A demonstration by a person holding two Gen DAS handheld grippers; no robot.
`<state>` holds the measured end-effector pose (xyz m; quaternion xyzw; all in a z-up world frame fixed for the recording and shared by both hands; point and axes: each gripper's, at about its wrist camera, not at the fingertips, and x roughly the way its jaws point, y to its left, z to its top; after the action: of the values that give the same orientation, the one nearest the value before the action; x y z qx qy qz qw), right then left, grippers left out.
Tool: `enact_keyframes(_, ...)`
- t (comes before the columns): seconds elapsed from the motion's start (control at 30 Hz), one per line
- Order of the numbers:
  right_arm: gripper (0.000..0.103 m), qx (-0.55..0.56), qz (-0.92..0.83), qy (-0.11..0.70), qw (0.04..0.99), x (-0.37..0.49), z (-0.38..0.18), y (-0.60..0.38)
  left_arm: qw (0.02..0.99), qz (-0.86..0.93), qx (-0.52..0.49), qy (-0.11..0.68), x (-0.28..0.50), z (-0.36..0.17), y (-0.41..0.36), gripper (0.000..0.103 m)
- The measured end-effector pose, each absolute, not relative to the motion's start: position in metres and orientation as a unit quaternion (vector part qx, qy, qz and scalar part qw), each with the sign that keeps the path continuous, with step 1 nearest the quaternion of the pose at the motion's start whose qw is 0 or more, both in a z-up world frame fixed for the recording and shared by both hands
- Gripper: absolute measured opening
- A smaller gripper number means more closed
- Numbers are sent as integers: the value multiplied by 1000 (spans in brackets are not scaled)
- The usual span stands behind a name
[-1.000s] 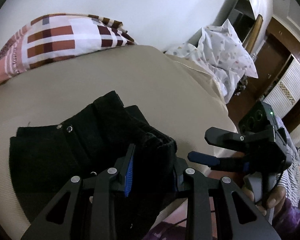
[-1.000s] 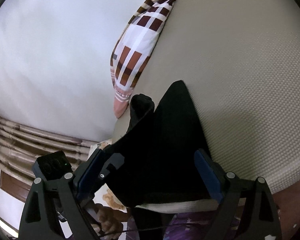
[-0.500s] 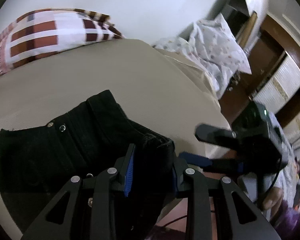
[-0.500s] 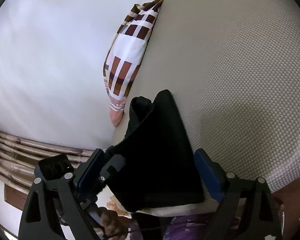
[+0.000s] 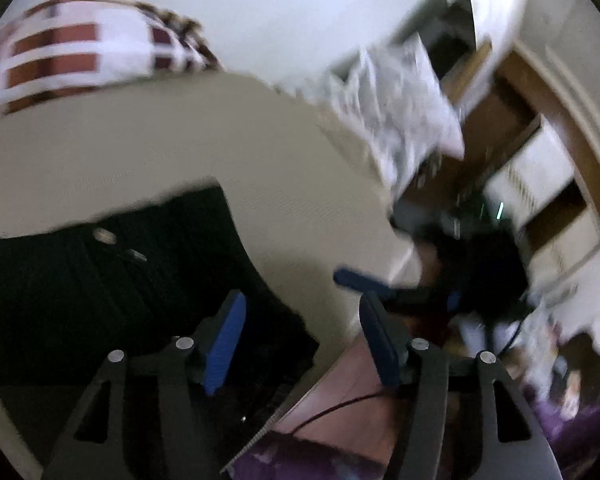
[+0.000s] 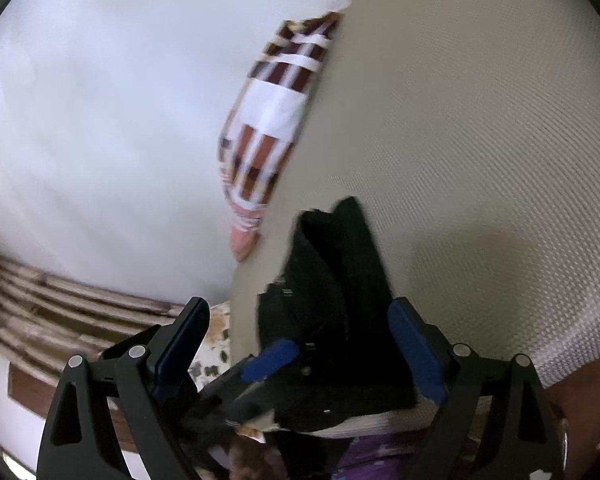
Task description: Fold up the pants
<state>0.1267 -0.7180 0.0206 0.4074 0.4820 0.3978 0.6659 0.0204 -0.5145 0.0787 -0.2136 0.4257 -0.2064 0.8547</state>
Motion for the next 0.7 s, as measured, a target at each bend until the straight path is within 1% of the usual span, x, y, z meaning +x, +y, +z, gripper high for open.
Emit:
enact_keyframes(0.03,89,411,416,475,657,125,27,-716,860,-199,-238,405,10,91,-496,68)
enact_keyframes(0.07,87,416,430,471,648,123,30,-714,864,-190,-246,396,4,96,-487,79)
enact_keyframes(0.1,86,421,445,471,635,121,33,-710,871,-168,-255,386,-4,102,-473,85)
enact_keyframes(0.2,80,420,453,493,612,113,32,-699,887,-97,-258,369,-32,108,-435,86)
enact_keyframes(0.3,78,413,446,522,598,104,23,-691,891,-30,-245,381,-56,102,-406,86)
enact_keyframes(0.43,78,396,431,550,596,95,13,-682,886,8,-255,388,-81,87,-384,86)
enact_keyframes(0.57,77,325,379,587,637,91,7,-666,876,20,-272,398,-102,70,-375,86)
enact_keyframes(0.7,77,326,367,582,648,94,3,-661,873,23,-277,400,-113,62,-370,86)
